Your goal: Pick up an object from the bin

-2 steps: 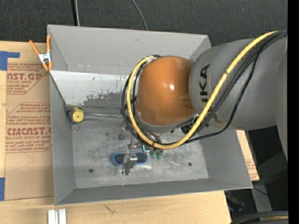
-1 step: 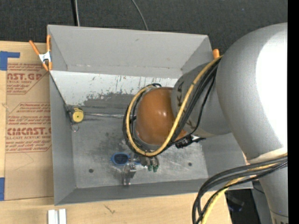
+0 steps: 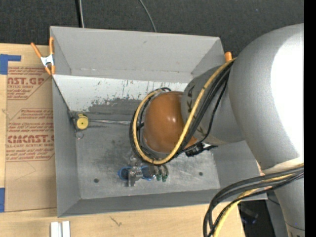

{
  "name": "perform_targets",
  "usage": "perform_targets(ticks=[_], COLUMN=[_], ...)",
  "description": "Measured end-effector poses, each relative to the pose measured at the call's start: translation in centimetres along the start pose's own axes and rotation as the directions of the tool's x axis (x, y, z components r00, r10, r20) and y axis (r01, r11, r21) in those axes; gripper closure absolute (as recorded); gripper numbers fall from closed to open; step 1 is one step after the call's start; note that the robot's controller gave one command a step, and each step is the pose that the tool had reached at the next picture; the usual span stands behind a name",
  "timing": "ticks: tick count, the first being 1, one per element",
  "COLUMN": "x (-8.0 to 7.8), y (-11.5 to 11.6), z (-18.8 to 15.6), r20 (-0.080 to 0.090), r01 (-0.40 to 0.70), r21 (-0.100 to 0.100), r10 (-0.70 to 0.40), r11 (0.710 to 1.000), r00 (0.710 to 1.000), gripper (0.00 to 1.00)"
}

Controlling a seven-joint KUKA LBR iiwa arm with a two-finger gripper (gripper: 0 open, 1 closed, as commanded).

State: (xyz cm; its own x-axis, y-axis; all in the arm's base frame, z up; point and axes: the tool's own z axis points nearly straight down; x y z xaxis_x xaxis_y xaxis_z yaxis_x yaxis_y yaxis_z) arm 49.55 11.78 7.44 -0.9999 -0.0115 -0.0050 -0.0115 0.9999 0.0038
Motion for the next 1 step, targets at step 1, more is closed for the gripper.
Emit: perform_targets(ticks=[1], x=[-0.20], y=[-1.59], z=[-15.16], r20=[0.004], r01=[-0.014], r21=[0.002], r10=[0.014], r11=[1.000], r00=[1.000], gripper=[1.00])
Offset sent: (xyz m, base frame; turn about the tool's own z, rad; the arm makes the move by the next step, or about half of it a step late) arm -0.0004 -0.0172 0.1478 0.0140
